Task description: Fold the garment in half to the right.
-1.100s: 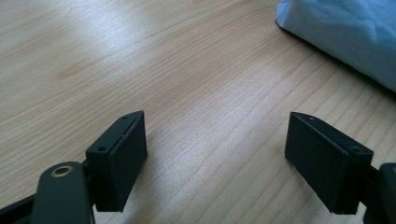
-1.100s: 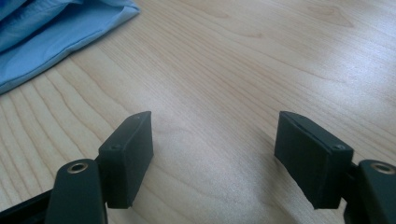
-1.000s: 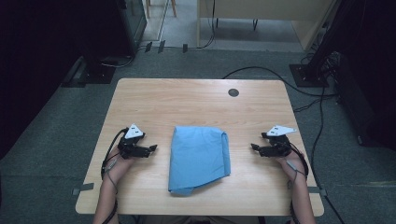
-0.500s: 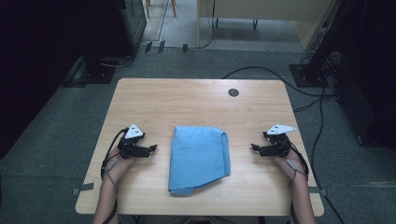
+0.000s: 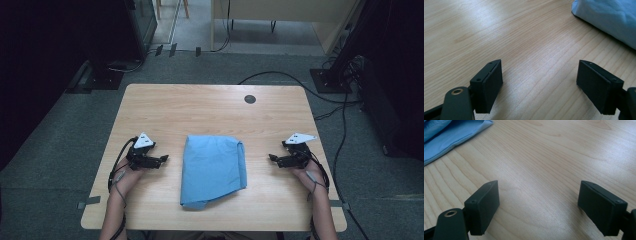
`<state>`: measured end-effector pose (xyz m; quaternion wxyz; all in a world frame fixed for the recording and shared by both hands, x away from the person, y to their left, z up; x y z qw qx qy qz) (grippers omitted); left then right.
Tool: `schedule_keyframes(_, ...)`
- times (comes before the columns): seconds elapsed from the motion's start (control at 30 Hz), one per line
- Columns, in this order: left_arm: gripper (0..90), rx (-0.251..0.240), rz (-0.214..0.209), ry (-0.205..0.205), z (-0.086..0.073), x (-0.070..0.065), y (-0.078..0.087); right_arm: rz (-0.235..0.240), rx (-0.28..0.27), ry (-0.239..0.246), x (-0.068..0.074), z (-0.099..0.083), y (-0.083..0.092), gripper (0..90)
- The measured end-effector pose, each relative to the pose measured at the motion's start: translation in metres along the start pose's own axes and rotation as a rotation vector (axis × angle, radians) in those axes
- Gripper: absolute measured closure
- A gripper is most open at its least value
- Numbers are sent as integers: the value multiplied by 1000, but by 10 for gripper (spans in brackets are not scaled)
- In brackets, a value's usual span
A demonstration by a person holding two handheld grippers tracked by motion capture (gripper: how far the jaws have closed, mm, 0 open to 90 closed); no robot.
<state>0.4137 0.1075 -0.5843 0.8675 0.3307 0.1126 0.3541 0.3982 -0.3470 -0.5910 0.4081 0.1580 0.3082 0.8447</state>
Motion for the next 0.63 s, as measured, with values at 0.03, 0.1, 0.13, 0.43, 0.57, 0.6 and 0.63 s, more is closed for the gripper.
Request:
schedule_keyframes(0.03,210,0,0,0,0,0,0,0,0,0,0,0,0,172)
schedule_keyframes(0.1,210,0,0,0,0,0,0,0,0,0,0,0,0,172)
schedule_keyframes(0.13,210,0,0,0,0,0,0,0,0,0,0,0,0,172)
schedule_keyframes(0.43,209,0,0,0,0,0,0,1,0,1,0,0,0,171)
schedule_keyframes(0.57,194,4,-3,-6,0,-1,0,0,0,0,0,0,0,172)
schedule_keyframes(0.6,194,4,-3,-6,0,-1,0,0,0,1,0,0,0,172)
schedule_keyframes(0.63,194,4,-3,-6,0,-1,0,0,0,1,0,0,0,171)
Point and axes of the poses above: each handheld gripper's, and its own axes: y roughly backward along the jaws, z roughly out of its top, x roughly to its left, the point moved 9 cm from there along -y, roughly forward along the jaws, and after that the axes turned 1 degree about -y, right-handed, at the moved point
